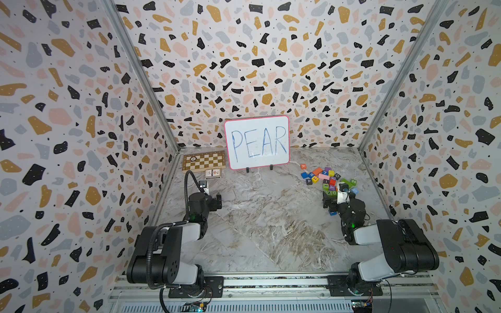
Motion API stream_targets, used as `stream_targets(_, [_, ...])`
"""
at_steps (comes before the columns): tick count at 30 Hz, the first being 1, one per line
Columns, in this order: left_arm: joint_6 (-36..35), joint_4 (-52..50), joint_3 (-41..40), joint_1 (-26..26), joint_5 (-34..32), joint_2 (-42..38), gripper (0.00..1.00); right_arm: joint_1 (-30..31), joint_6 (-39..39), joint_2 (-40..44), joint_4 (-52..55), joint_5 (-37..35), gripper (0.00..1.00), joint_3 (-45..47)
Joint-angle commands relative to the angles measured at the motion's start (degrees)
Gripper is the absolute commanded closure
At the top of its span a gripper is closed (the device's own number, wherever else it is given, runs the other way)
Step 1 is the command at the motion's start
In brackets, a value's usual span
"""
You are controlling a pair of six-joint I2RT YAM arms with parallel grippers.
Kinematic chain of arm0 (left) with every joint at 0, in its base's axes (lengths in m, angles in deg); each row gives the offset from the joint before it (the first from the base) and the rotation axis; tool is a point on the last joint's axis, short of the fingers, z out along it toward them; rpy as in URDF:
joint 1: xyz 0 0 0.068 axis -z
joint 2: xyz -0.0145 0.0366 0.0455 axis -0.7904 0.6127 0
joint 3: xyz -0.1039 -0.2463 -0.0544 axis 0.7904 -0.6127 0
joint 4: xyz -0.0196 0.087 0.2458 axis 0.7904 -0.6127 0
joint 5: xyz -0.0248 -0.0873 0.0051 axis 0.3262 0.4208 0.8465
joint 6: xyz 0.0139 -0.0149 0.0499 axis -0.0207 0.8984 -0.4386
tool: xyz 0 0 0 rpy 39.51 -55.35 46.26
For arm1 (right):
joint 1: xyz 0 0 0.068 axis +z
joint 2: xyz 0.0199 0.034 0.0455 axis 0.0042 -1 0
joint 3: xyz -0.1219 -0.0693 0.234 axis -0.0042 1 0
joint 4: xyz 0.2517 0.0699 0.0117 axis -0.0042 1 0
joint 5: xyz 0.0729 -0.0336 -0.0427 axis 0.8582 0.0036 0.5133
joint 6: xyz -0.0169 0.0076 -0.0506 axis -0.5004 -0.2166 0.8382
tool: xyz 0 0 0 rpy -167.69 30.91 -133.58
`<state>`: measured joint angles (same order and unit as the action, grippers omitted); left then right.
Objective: Spell the uppercase word “pear” with letter blocks
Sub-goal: Pick up the letter block from the center of the board.
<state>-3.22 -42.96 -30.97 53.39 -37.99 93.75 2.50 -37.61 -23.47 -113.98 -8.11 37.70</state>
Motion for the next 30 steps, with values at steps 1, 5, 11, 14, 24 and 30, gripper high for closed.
stream_targets(1, [0.2, 2.7, -0.5, -0.3, 0.5, -0.9, 0.01, 0.1, -0.2, 1.2, -0.4, -0.3, 0.01, -0.3])
stream_targets(5, [0.2, 2.5, -0.4, -0.3, 0.5, -0.8, 0.01, 0.1, -0.4, 1.2, -0.5, -0.1, 0.01, -0.2])
stream_targets(11, [0.1, 2.6, -0.4, -0.3, 0.5, -0.8, 0.01, 0.0, -0.4, 0.9, 0.0, -0.1, 0.01, -0.6])
stream_targets(14, [0.1, 2.4, -0.3, -0.3, 0.5, -0.7, 0.01, 0.0, -0.3, 1.0, 0.1, -0.1, 0.01, -0.6])
stream_targets(24, [10.9, -35.5, 18.8, 0.4, -19.5, -5.2, 0.01, 6.9, -5.1, 1.8, 40.0, -11.5, 0.01, -24.5])
stream_targets(30, [18.3, -51.0, 29.5, 3.3, -16.4, -6.0, 0.01, 11.9, -12.8, -3.4, 55.2, -11.6, 0.01, -37.0])
